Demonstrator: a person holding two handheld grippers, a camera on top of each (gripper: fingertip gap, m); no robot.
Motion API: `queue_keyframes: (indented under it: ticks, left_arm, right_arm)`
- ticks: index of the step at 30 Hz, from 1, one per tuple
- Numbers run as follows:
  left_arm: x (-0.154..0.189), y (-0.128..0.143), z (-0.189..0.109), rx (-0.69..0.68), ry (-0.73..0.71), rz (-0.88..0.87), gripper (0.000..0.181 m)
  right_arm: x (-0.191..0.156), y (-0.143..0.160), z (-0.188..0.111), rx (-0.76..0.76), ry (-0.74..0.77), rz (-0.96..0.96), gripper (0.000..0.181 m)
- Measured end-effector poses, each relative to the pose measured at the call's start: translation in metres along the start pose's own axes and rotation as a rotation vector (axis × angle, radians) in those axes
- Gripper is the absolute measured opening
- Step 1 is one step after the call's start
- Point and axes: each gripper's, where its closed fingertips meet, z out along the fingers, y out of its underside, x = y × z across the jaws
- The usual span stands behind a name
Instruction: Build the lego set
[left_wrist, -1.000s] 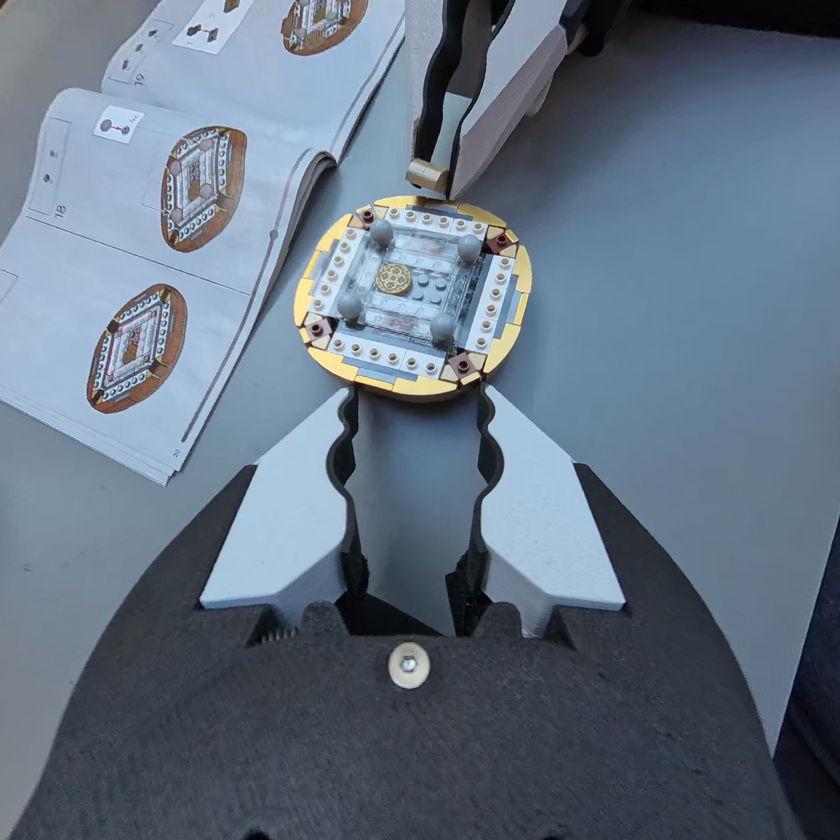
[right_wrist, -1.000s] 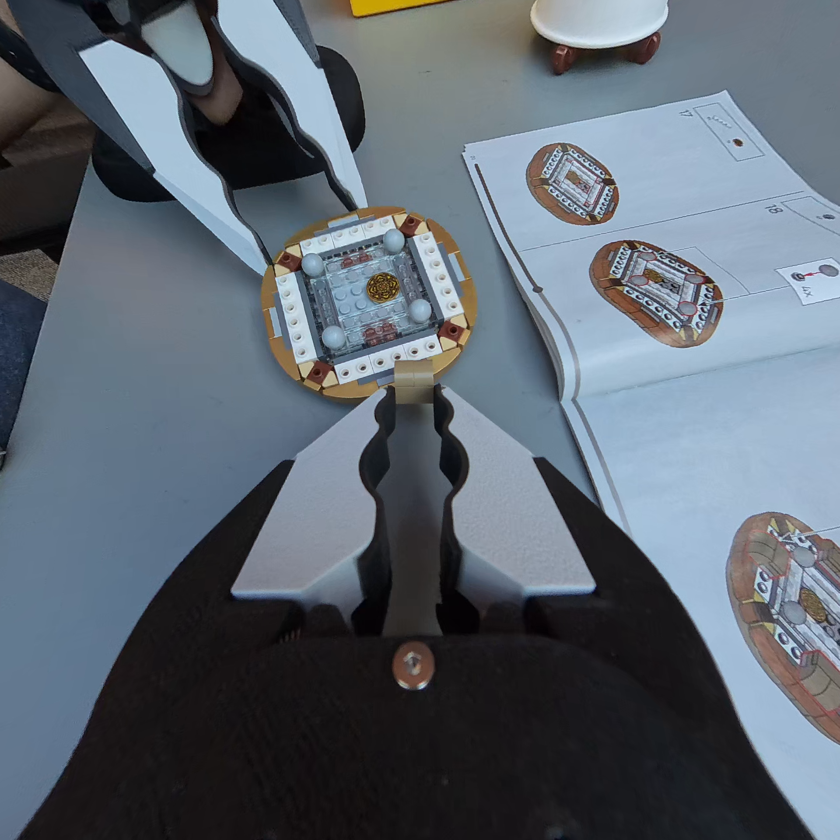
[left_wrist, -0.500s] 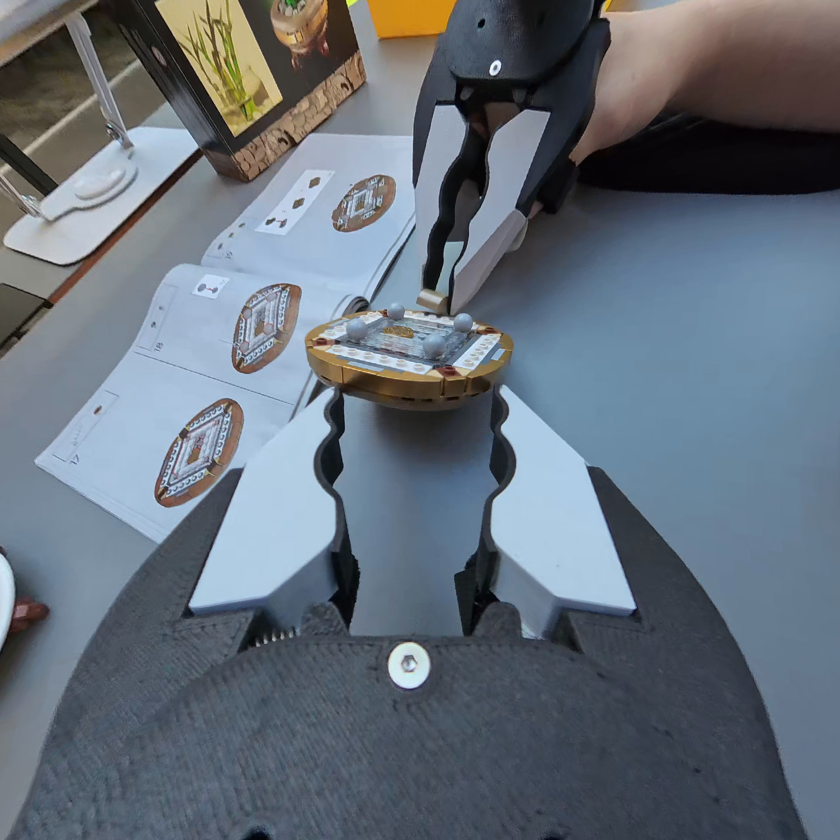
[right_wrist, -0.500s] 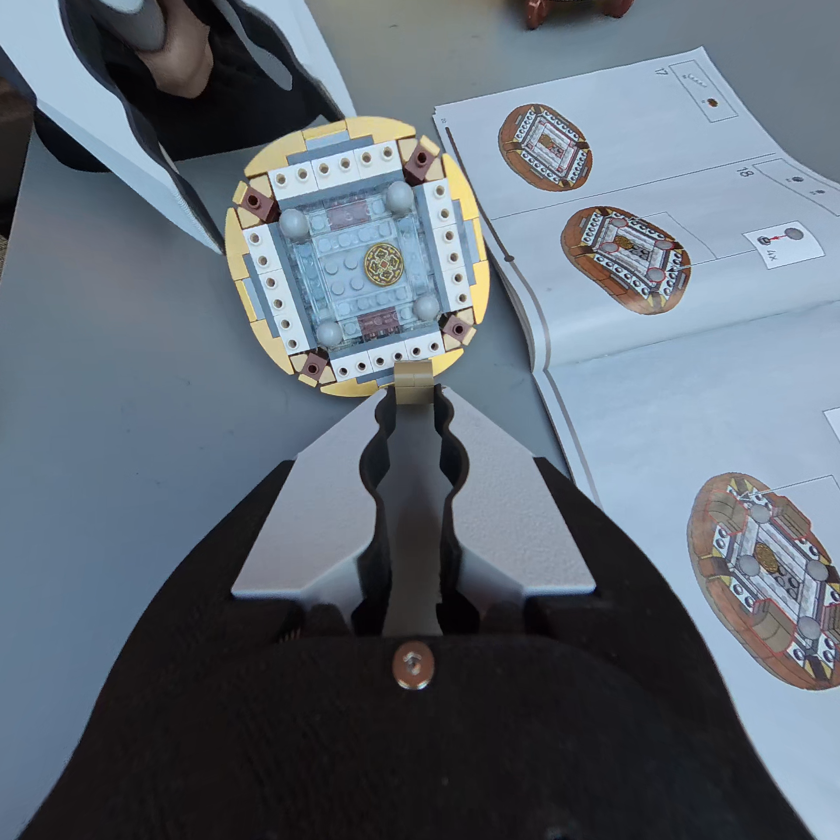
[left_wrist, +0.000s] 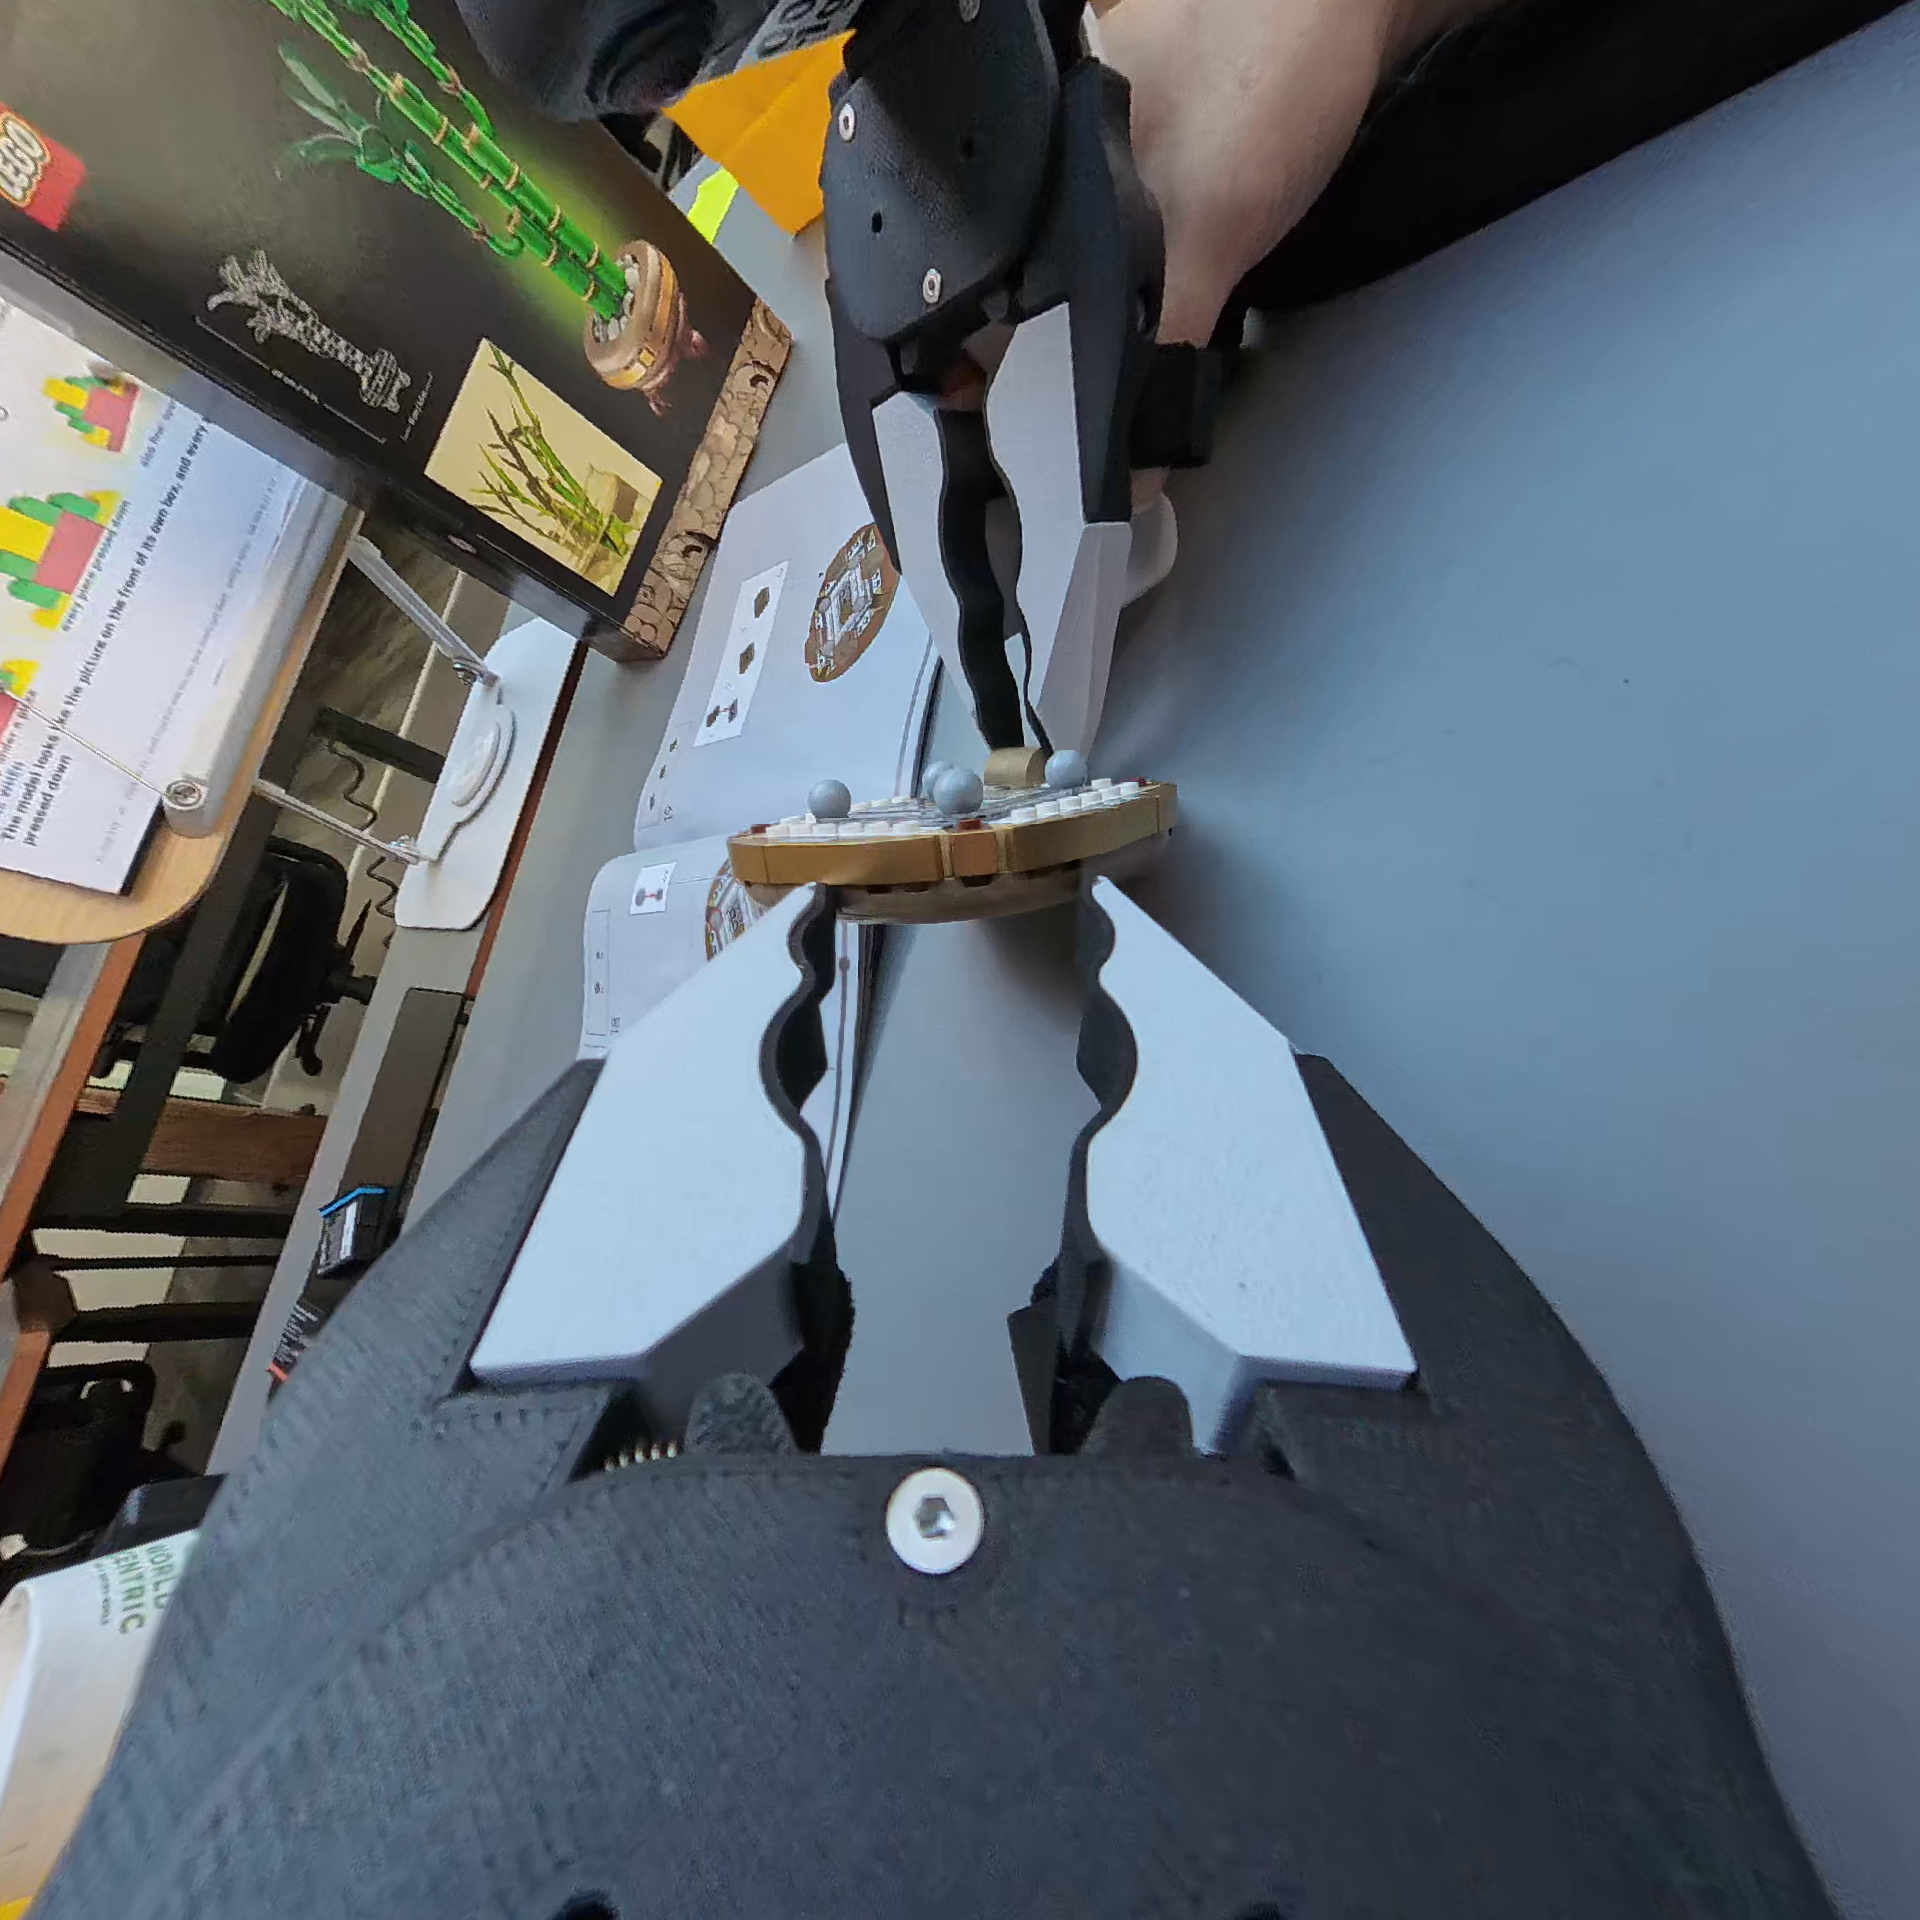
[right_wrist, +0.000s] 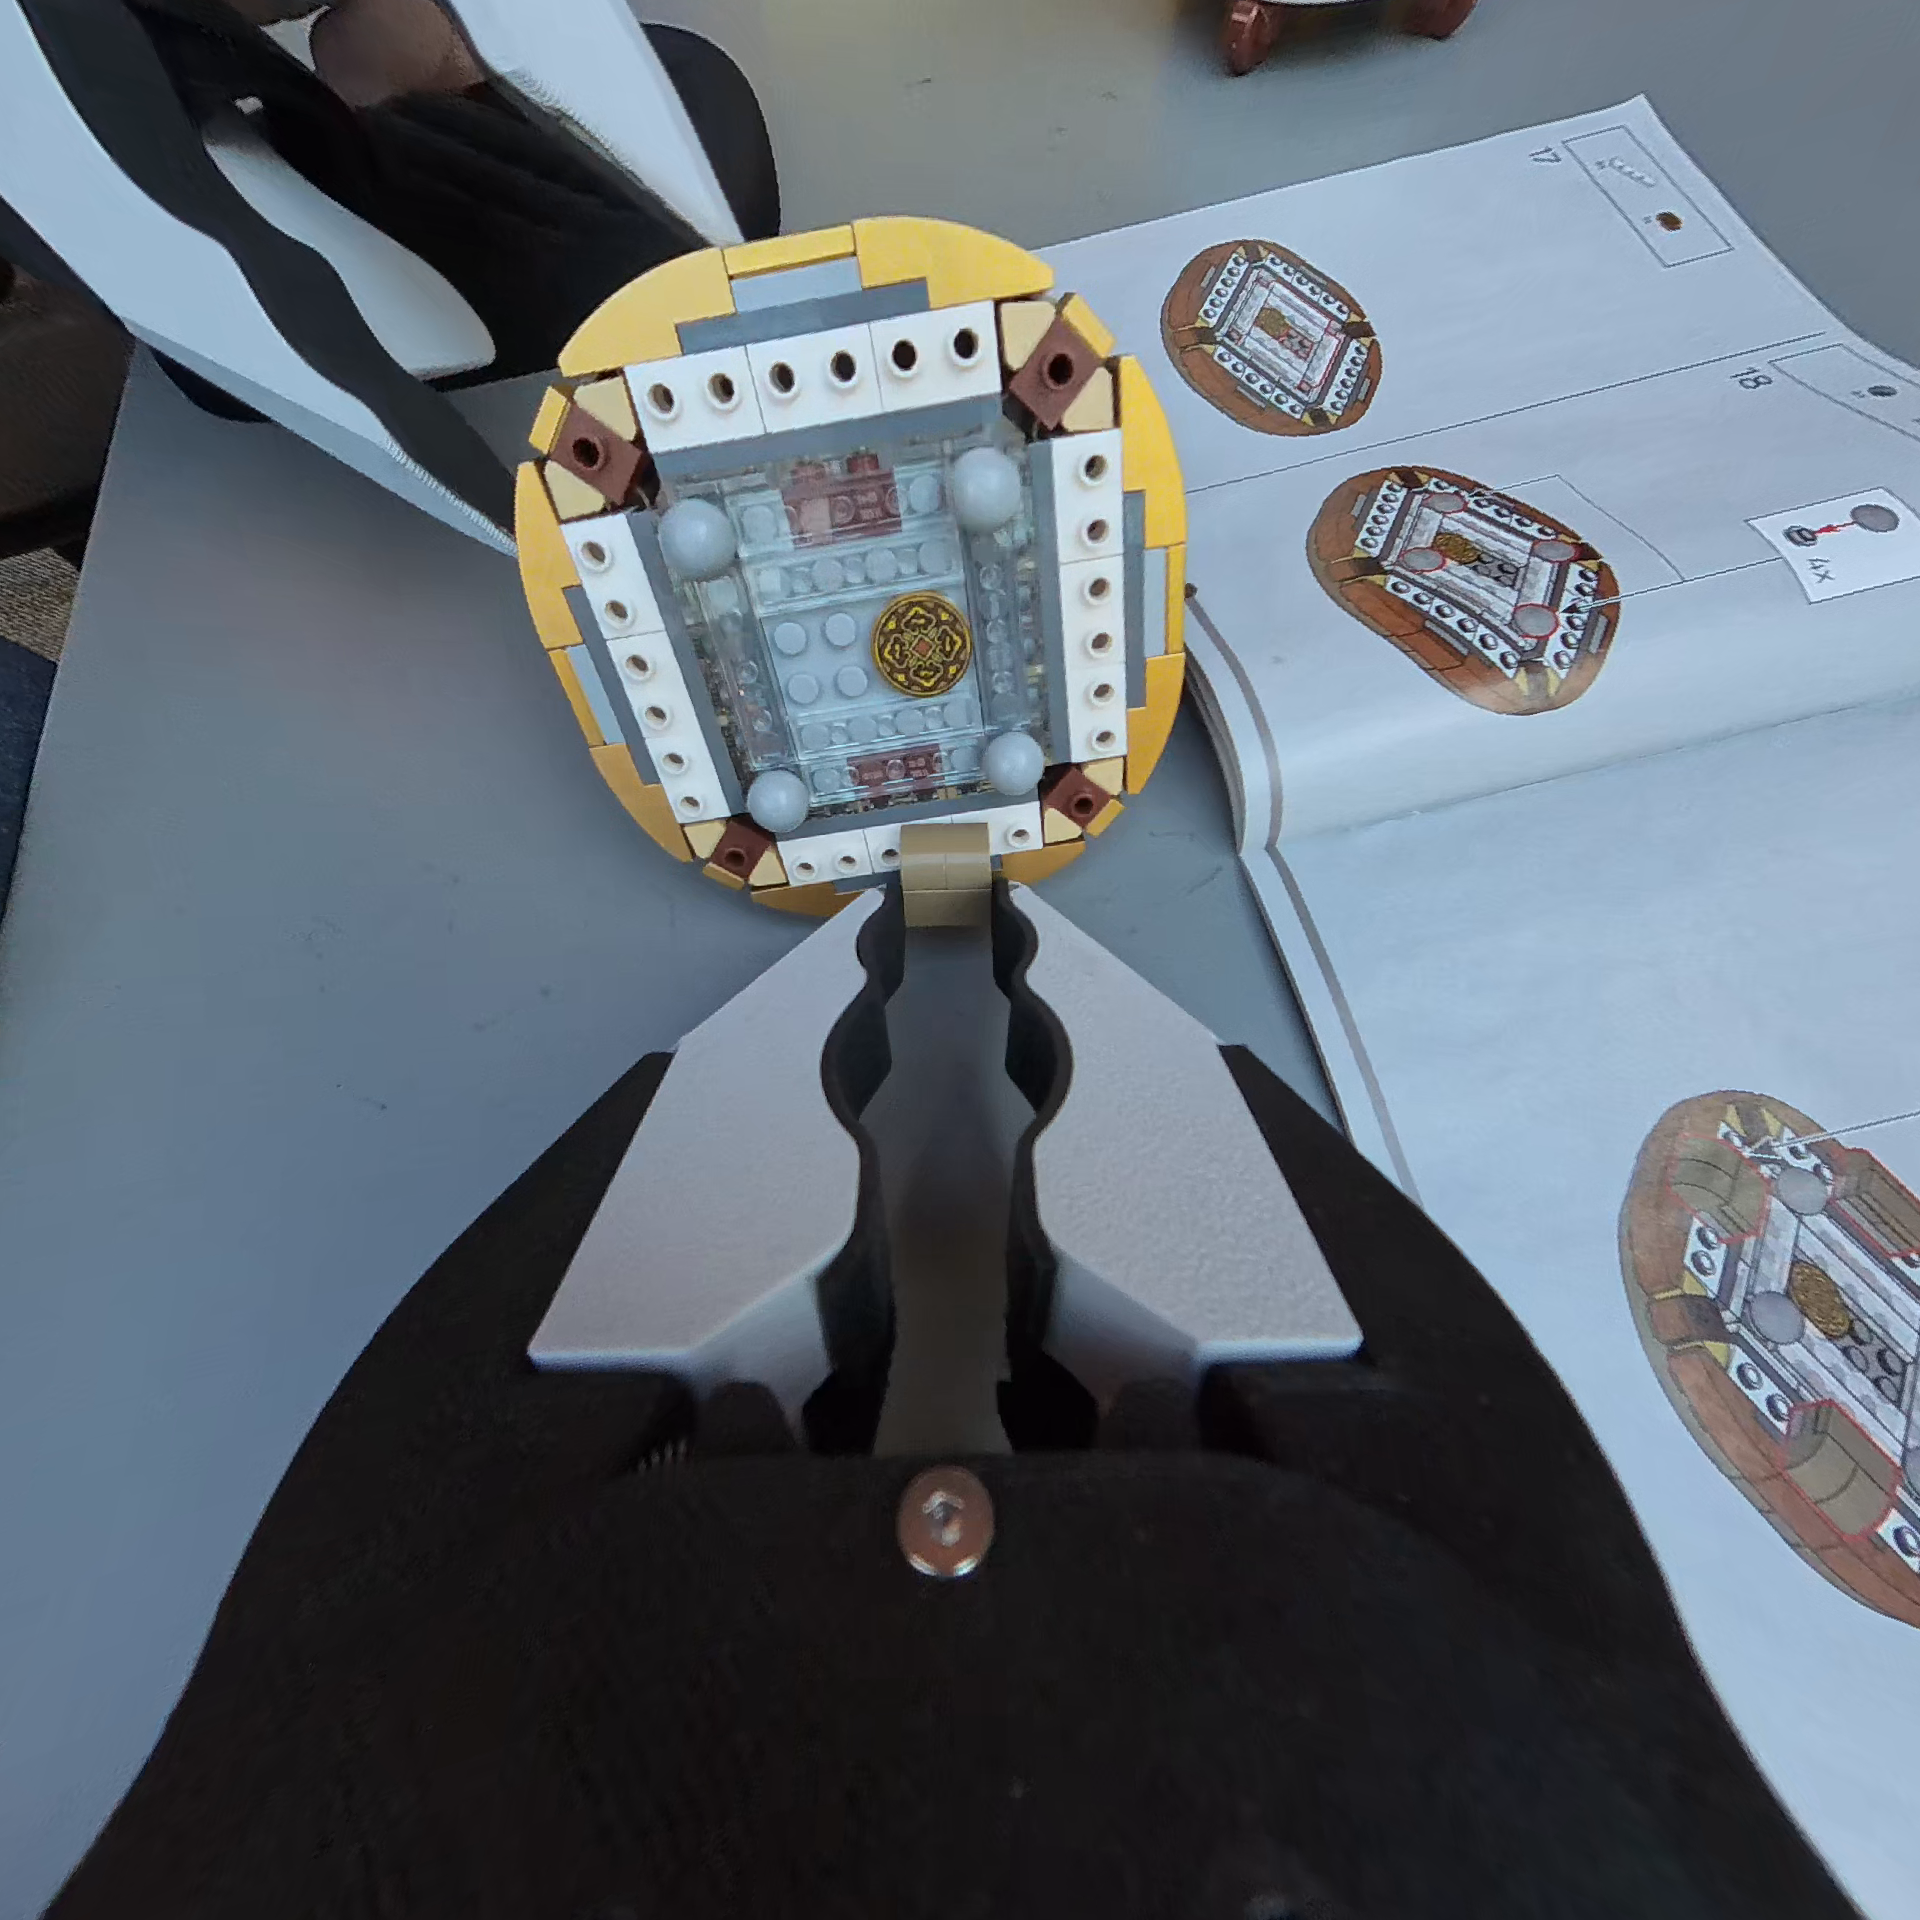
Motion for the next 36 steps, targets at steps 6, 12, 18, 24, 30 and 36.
queue_keyframes:
  ticks: [6,12,18,24,30,36]
  left_arm:
    - [-0.002,-0.006,0.003,0.013,0.010,-0.033,0.046]
    - [-0.008,-0.018,0.013,0.106,-0.017,-0.280,0.060]
    - [-0.015,-0.038,0.016,0.252,0.025,-0.505,0.057]
    - [-0.029,-0.035,0.026,0.284,-0.083,-0.726,0.050]
    - [-0.033,-0.034,0.030,0.338,-0.073,-0.929,0.047]
    - [-0.031,-0.028,0.025,0.225,-0.060,-1.008,0.046]
  right_arm:
    - [0.001,0.000,-0.001,0.002,0.003,0.006,0.016]
    - [0.000,0.004,0.002,-0.026,0.006,-0.009,0.016]
    - [0.001,0.005,0.002,-0.033,0.012,-0.005,0.016]
    - [0.002,0.006,0.002,-0.035,0.021,-0.013,0.016]
    - [0.002,0.006,0.002,-0.035,0.027,-0.017,0.016]
    - [0.002,0.006,0.003,-0.037,0.036,-0.023,0.016]
